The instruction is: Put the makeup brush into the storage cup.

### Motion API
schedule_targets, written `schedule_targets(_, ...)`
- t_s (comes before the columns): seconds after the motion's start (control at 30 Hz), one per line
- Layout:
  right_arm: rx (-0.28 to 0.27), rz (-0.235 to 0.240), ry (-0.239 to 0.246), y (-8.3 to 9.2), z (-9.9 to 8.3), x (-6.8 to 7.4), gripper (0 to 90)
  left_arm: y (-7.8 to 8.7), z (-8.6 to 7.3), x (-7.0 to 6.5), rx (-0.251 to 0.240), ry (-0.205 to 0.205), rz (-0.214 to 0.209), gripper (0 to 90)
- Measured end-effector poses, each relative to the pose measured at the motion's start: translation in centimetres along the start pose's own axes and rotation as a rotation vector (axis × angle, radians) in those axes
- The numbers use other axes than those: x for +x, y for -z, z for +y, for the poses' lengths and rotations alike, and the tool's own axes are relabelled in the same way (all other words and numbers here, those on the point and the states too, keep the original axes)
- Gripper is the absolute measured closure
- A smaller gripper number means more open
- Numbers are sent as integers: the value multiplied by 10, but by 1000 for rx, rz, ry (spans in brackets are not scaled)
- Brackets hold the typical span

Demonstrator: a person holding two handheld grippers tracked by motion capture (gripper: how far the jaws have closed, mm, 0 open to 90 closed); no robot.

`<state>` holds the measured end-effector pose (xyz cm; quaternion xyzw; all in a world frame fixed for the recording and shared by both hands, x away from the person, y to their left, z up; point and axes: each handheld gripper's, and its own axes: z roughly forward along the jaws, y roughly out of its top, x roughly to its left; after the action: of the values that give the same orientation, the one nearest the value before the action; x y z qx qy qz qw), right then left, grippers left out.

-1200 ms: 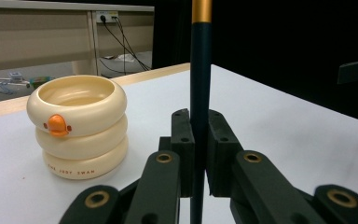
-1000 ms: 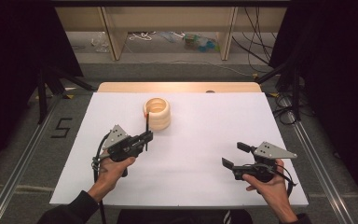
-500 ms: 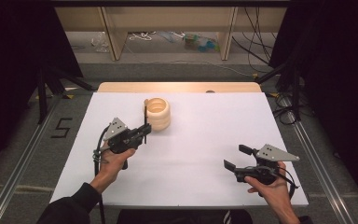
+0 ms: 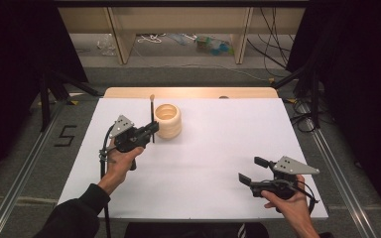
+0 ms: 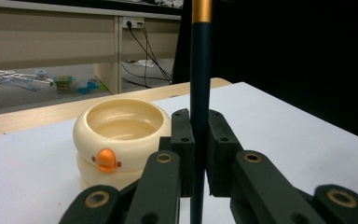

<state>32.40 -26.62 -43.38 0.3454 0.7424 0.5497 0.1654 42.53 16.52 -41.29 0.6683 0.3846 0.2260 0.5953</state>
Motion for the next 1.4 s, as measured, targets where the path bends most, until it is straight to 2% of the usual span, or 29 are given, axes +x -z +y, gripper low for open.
schedule_targets(0.1, 10, 5, -10, 1, 0, 1, 164, -3, 3, 2, 0, -3, 4, 833)
schedule_targets(0.2, 6, 2, -6, 1, 0, 1, 164, -8, 5, 4, 3, -8, 14, 833)
schedule_targets(0.23, 21, -9, 1, 3, 0, 0, 164, -9, 5, 5, 4, -8, 18, 833)
schedule_targets(0.43, 21, -3, 2, 2, 0, 1, 164, -17, 10, 10, 2, -3, 31, 833)
schedule_targets(0.47, 40, -11, 6, 4, 1, 1, 165, -18, 12, 10, 1, -6, 31, 833)
schedule_targets(0.57, 36, -14, 12, 3, 0, 0, 165, -21, 15, 11, 2, -9, 33, 833)
schedule_targets(0.6, 12, 3, 6, 1, 0, 0, 165, -23, 16, 11, 5, -11, 38, 833)
schedule_targets(0.77, 6, 9, 2, 0, -1, 1, 166, -30, 20, 13, 5, -8, 44, 833)
schedule_targets(0.83, -6, 0, 27, -1, -1, 0, 165, -32, 20, 13, 6, 3, 45, 833)
schedule_targets(0.93, -5, 0, 27, -1, -1, 0, 166, -34, 20, 14, 15, -8, 43, 833)
schedule_targets(1.03, 32, -5, 14, 1, -1, 1, 166, -37, 22, 15, 12, -9, 49, 833)
schedule_targets(1.13, 34, -3, 14, 1, 0, 1, 166, -39, 26, 17, 11, -10, 55, 833)
schedule_targets(1.17, 15, 0, 12, 0, -1, 1, 166, -39, 27, 18, 10, -13, 58, 833)
schedule_targets(1.3, 16, 5, 10, 0, -1, 1, 167, -44, 27, 20, 10, -2, 65, 833)
schedule_targets(1.37, 40, -2, 17, 1, 0, 1, 167, -46, 26, 22, 13, 2, 70, 833)
schedule_targets(1.4, 30, 0, 17, 0, 0, 1, 167, -48, 26, 22, 13, 1, 72, 833)
